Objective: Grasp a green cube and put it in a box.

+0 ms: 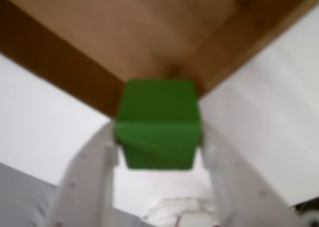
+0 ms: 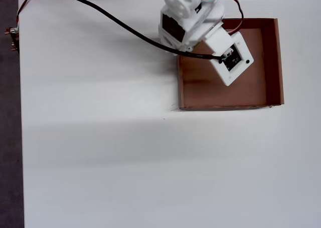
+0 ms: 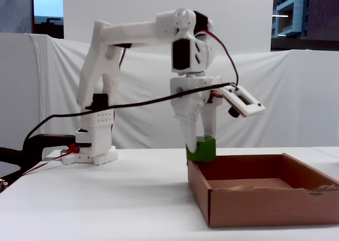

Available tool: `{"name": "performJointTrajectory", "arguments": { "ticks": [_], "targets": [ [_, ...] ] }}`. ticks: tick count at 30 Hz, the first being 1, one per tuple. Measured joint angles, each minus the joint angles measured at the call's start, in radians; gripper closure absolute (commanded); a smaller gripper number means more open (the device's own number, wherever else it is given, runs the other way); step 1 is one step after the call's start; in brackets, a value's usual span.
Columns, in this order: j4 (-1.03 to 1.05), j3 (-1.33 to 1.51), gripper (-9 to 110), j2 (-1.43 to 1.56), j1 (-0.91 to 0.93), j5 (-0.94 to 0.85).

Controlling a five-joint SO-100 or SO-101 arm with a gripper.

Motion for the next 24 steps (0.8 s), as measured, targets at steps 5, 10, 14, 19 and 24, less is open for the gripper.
{"name": "performJointTrajectory", "arguments": {
  "ticks": [5,10,14,19,24],
  "targets": [
    [0.0,-0.071,86,-0.017,-0.003,0.0],
    [0.002,-0.112,86,-0.025,-0.021,0.008],
    [0.008,-0.121,86,-0.054,-0.031,0.012],
    [0.008,-0.121,86,-0.083,-0.035,0.012],
    [0.008,-0.13,86,-0.098,-0.048,0.015]
  ]
}}
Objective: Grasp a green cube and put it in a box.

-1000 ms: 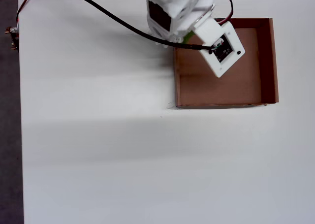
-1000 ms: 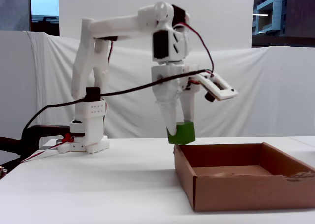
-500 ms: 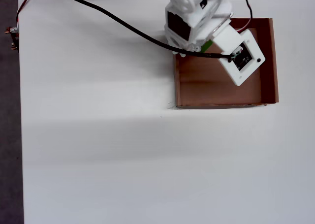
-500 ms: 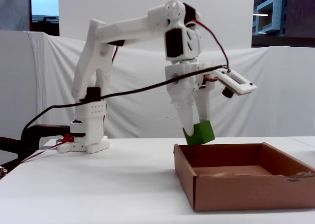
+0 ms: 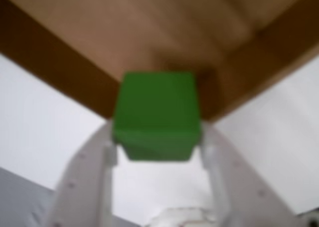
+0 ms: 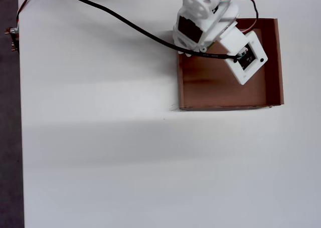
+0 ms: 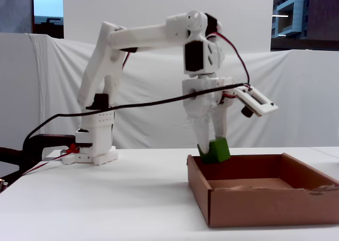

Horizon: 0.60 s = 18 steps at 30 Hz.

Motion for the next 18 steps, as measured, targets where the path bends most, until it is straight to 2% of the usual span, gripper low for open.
{"name": "performJointTrajectory", "arguments": {
  "ticks": [18],
  "targets": [
    [0.0,-0.018,86,-0.083,-0.046,0.009]
  ]
}}
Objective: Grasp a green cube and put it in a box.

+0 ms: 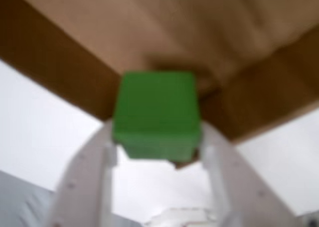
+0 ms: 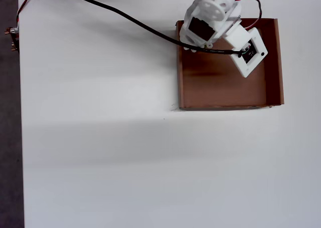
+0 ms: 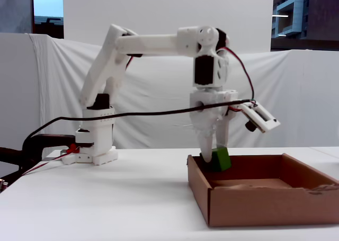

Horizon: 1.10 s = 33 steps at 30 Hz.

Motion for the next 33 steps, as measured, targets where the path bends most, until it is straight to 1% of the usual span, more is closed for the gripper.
{"name": "performJointTrajectory", "arguments": {
  "ticks": [12,16,23,28,29,30,33],
  "targets": [
    [-0.003,-0.002,86,-0.035,-0.005,0.003],
    [-0.003,-0.002,81,-0.035,-0.005,0.003],
    [-0.002,-0.002,80,-0.029,0.017,0.003],
    [-0.002,0.069,80,0.149,0.124,0.003],
    [-0.002,0.115,80,0.207,0.156,0.006],
    [-0.003,0.222,80,0.347,0.233,0.006],
    [-0.015,0.342,80,0.465,0.325,0.006]
  ]
}}
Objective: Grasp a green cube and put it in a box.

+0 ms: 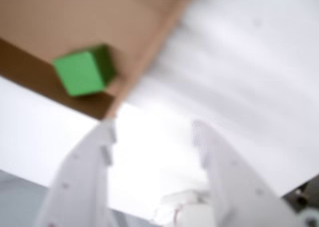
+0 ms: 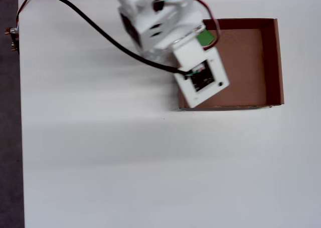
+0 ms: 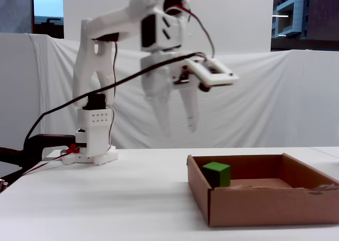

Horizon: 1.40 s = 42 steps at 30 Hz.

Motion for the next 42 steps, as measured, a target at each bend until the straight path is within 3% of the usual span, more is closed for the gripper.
{"name": "performJointTrajectory", "arguments": {
  "ticks": [11,18,27,42],
  "targets": [
    [-0.114,0.634,80,0.62,0.523,0.0],
    [-0.132,0.986,80,0.934,0.667,0.0],
    [-0.075,1.43,80,1.537,0.782,0.04],
    [-0.109,1.582,80,1.663,0.813,0.061]
  ]
}}
